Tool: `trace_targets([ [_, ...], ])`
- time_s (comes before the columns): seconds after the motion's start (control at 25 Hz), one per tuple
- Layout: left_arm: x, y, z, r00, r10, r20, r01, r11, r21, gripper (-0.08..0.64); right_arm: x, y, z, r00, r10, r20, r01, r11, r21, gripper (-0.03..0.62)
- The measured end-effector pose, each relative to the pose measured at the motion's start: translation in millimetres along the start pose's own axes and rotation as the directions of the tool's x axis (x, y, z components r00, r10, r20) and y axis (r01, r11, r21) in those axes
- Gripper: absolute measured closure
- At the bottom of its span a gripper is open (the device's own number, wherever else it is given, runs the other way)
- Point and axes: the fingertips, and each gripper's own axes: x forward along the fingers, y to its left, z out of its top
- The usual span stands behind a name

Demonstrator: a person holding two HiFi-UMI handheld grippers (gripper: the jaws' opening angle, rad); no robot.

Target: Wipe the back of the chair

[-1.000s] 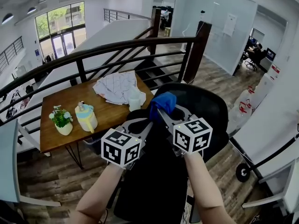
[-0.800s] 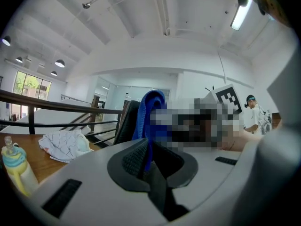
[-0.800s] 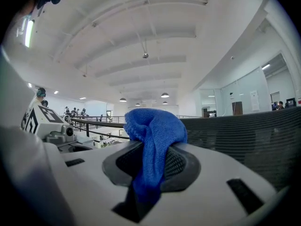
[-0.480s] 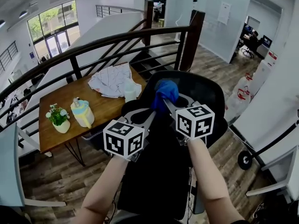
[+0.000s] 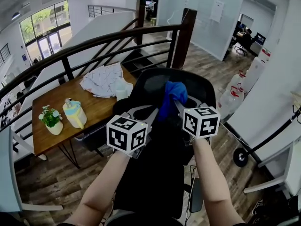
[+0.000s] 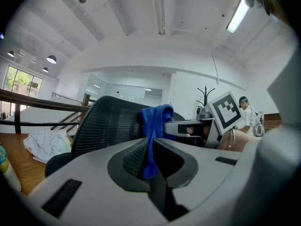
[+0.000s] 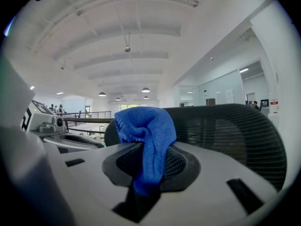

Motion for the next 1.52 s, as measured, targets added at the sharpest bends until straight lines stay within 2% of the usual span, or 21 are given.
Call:
trace_targets([
  [0.24,15.0,-20.4,-1.1,0.999,-0.047,-0.007,0.047,0.999,0.003,0.518,-29.6,-34.1,-4.1,0.996,-0.091,-0.001,0.091,0.996,0.008,0.492],
  [0.64,39.6,-57.9,-10.2,0.992,-0.120,-0.045,0.121,0.992,0.024,0.518,-80.1,-75.8,-8.0,0.981,-0.194,0.011,0.194,0.981,0.021,0.494],
  [1.16,29.6,-81.6,-13.8,0.981,-0.189,-0.051,0.191,0.981,0.035,0.518,-134.6,-90.4,-11.4,0.948,-0.317,0.036,0.316,0.949,0.020,0.494],
  [1.32,21.3,-79.7,-13.7,0.979,-0.196,-0.047,0.198,0.980,0.037,0.518,-145.8,-75.2,-7.3,0.945,-0.317,0.076,0.317,0.948,0.016,0.494],
  [1.52,8.2,-65.5,-21.9,0.985,-0.163,-0.052,0.164,0.986,0.022,0.518,-140.7,-36.0,-5.6,0.965,-0.233,0.117,0.232,0.972,0.024,0.494],
])
